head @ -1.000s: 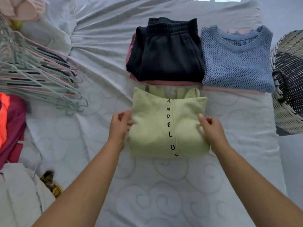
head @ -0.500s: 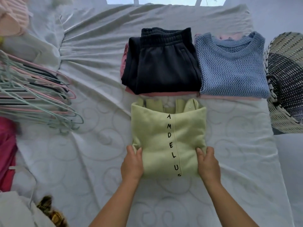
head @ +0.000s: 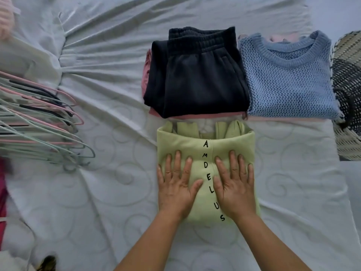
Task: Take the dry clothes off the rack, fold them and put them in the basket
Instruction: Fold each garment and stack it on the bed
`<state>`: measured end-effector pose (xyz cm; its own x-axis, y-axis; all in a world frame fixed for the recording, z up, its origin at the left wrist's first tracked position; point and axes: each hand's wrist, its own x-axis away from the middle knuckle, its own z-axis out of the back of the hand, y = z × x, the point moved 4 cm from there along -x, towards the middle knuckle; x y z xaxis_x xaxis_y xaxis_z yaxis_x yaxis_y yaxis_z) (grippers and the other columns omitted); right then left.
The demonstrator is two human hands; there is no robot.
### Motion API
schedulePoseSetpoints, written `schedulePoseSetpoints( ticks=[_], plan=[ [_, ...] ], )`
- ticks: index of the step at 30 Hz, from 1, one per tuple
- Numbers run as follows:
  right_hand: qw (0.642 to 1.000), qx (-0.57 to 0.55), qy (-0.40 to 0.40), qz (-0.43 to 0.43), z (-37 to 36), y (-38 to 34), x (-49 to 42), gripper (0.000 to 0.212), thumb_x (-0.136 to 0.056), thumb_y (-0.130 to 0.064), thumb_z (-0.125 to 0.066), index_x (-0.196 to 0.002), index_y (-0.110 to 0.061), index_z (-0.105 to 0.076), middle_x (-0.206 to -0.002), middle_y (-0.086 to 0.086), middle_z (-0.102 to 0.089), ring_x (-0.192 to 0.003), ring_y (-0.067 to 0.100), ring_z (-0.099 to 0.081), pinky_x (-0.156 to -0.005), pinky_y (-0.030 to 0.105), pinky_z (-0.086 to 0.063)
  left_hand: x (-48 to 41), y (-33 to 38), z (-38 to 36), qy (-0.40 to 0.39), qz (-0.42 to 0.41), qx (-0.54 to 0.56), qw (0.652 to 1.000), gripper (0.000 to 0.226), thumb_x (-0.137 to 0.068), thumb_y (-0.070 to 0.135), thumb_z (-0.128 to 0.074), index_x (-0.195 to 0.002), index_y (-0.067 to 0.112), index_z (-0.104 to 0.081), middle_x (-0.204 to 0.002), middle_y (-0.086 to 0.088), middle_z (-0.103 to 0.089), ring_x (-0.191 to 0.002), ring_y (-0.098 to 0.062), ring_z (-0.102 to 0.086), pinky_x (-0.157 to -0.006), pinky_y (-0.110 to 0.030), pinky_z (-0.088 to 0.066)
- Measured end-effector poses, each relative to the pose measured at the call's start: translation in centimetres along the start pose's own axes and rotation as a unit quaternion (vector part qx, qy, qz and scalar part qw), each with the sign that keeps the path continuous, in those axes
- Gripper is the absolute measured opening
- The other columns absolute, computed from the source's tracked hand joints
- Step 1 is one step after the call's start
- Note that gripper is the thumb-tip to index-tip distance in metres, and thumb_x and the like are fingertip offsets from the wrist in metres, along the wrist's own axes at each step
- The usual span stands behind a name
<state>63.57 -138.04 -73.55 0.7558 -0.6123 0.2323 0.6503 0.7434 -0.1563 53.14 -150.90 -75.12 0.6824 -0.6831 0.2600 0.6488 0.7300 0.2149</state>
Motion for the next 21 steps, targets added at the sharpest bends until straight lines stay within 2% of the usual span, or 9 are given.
schedulePoseSetpoints(
  ticks=[4, 6, 8, 10, 12, 13, 15, 18, 21],
  plan=[
    [1.0, 0.011, -0.018, 0.001, -0.5, 0.1, -0.7, 0.056, -0.096, -0.053, -0.005, -0.144, -0.032, -0.025, -0.155, 0.007, -0.016, -0.141, 0.027, -0.014, -0.114, 0.044, -0.001, -0.4, -0.1, -0.2, -0.007, -0.003, 0.004, 1.0, 0.066, -0.092, 0.064, -0.008, -0.147, 0.028, -0.017, -0.158, 0.0, -0.002, -0.143, -0.022, -0.001, -0.111, -0.047, -0.004],
    [1.0, -0.005, -0.024, -0.008, -0.1, 0.2, -0.7, 0.056, -0.096, -0.054, -0.004, -0.144, -0.034, -0.024, -0.156, 0.005, -0.016, -0.141, 0.025, -0.013, -0.114, 0.041, 0.001, -0.2, -0.7, 0.9, 0.018, -0.021, 0.071, 0.997, 0.063, -0.092, 0.064, -0.013, -0.146, 0.031, -0.015, -0.158, 0.007, 0.005, -0.142, -0.017, -0.001, -0.112, -0.043, -0.004],
    [0.998, -0.06, -0.014, 0.005, 0.8, 0.4, -0.9, 0.057, -0.095, -0.058, -0.008, -0.145, -0.034, -0.021, -0.157, 0.003, -0.014, -0.142, 0.02, -0.009, -0.114, 0.034, 0.006, 0.3, -1.4, 2.5, 0.057, -0.007, 0.195, 0.979, 0.061, -0.09, 0.057, -0.035, -0.142, 0.028, -0.02, -0.154, 0.002, -0.011, -0.139, -0.015, -0.012, -0.114, -0.036, -0.011],
    [0.984, -0.176, 0.014, -0.017, 1.8, 1.1, -0.4, 0.064, -0.09, -0.057, -0.027, -0.146, -0.028, -0.023, -0.156, 0.0, -0.014, -0.142, 0.015, -0.009, -0.114, 0.028, 0.004, 1.6, -2.9, 3.6, 0.082, 0.104, 0.323, 0.937, 0.057, -0.087, 0.038, -0.055, -0.134, 0.016, -0.033, -0.14, -0.01, -0.036, -0.125, -0.019, -0.034, -0.105, -0.026, -0.026],
    [0.944, -0.29, 0.069, -0.14, 3.1, 2.7, 0.6, 0.071, -0.084, -0.048, -0.045, -0.144, -0.013, -0.031, -0.151, 0.006, -0.027, -0.139, 0.022, -0.021, -0.113, 0.034, -0.015, 2.5, -4.0, 3.6, 0.025, 0.253, 0.459, 0.852, 0.043, -0.087, 0.024, -0.063, -0.123, 0.01, -0.044, -0.124, -0.013, -0.053, -0.109, -0.021, -0.051, -0.092, -0.027, -0.04],
    [0.908, -0.343, 0.063, -0.231, 3.3, 3.7, 1.3, 0.067, -0.084, -0.044, -0.052, -0.14, -0.01, -0.035, -0.144, 0.009, -0.035, -0.134, 0.026, -0.031, -0.107, 0.038, -0.025, 2.9, -4.1, 3.5, -0.011, 0.296, 0.495, 0.816, 0.037, -0.088, 0.025, -0.062, -0.119, 0.01, -0.048, -0.117, -0.011, -0.058, -0.105, -0.023, -0.055, -0.086, -0.029, -0.043],
    [0.828, -0.428, -0.03, -0.361, 2.9, 4.7, 2.4, 0.054, -0.087, -0.036, -0.06, -0.131, -0.009, -0.043, -0.129, 0.01, -0.049, -0.119, 0.029, -0.048, -0.093, 0.037, -0.039, 3.0, -3.7, 3.9, -0.052, 0.304, 0.505, 0.806, 0.03, -0.092, 0.034, -0.052, -0.114, 0.013, -0.049, -0.104, -0.001, -0.061, -0.105, -0.024, -0.057, -0.084, -0.03, -0.043],
    [0.787, -0.483, -0.145, -0.355, 3.1, 5.7, 2.4, 0.035, -0.087, -0.036, -0.061, -0.111, -0.012, -0.054, -0.109, 0.009, -0.062, -0.098, 0.027, -0.059, -0.085, 0.038, -0.048, 3.3, -2.4, 4.8, -0.071, 0.317, 0.574, 0.751, 0.019, -0.099, 0.034, -0.036, -0.115, 0.024, -0.041, -0.098, 0.017, -0.051, -0.105, -0.012, -0.048, -0.088, -0.025, -0.035],
    [0.714, -0.571, -0.231, -0.333, 4.3, 6.9, 2.1, 0.03, -0.084, -0.032, -0.066, -0.102, -0.008, -0.063, -0.097, 0.009, -0.071, -0.089, 0.027, -0.067, -0.081, 0.04, -0.053, 3.7, -1.5, 5.3, -0.088, 0.318, 0.615, 0.716, 0.036, -0.098, 0.037, -0.038, -0.13, 0.023, -0.044, -0.12, 0.005, -0.057, -0.11, -0.017, -0.055, -0.092, -0.035, -0.046]
  ],
)
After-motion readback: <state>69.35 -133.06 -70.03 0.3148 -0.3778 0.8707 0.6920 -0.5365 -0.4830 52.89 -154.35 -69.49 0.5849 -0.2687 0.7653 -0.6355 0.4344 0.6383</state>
